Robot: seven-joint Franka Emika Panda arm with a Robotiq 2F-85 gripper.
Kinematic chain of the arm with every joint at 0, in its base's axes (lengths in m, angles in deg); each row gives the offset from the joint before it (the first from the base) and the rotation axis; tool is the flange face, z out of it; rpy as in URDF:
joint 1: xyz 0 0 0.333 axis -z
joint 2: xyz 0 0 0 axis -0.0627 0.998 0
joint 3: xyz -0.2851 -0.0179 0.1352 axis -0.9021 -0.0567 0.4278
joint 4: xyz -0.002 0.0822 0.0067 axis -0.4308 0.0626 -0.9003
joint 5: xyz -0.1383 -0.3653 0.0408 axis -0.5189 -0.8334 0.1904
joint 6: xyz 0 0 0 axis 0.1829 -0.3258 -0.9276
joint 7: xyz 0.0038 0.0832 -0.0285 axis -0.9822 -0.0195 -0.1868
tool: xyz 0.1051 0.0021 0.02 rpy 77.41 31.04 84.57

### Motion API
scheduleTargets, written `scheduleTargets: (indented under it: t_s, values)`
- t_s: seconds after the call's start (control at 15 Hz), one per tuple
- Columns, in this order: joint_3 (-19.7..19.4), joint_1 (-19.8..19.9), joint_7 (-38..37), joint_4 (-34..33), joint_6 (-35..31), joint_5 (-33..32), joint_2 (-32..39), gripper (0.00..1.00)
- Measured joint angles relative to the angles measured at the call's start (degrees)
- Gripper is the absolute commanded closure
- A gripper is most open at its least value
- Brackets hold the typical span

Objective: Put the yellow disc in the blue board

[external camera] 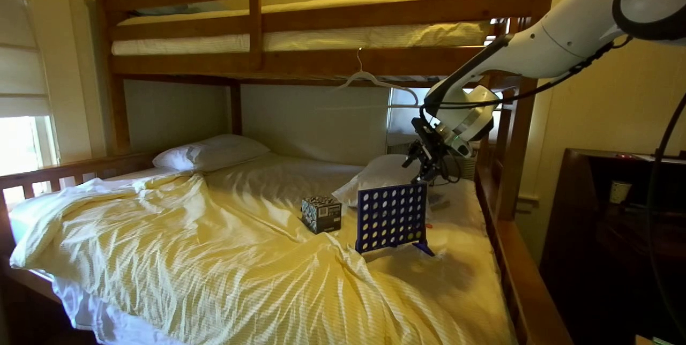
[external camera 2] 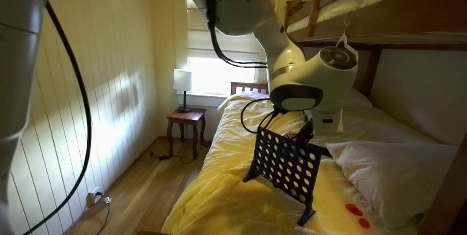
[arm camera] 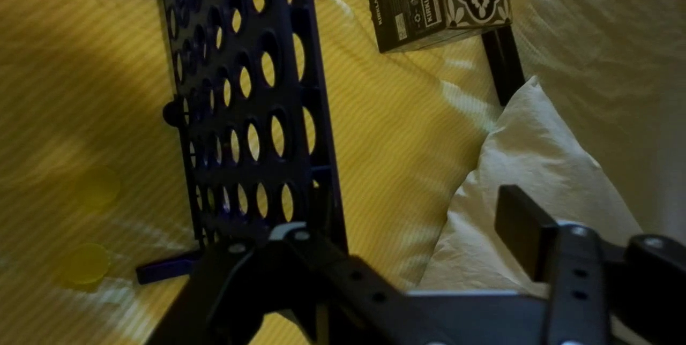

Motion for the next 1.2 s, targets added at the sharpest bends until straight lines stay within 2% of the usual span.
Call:
scheduleTargets:
  t_s: [0.4, 0.67, 1.2]
  values:
    - [0.15, 0.19, 3.93, 0.49, 1.16, 0.00, -2.39, 0.00]
    - [-0.28, 0.65, 8.90, 2.46, 5.97, -2.28, -5.34, 0.00]
    - [-2.50, 2.42, 17.42, 6.28, 21.29, -21.40, -11.13, 0.00]
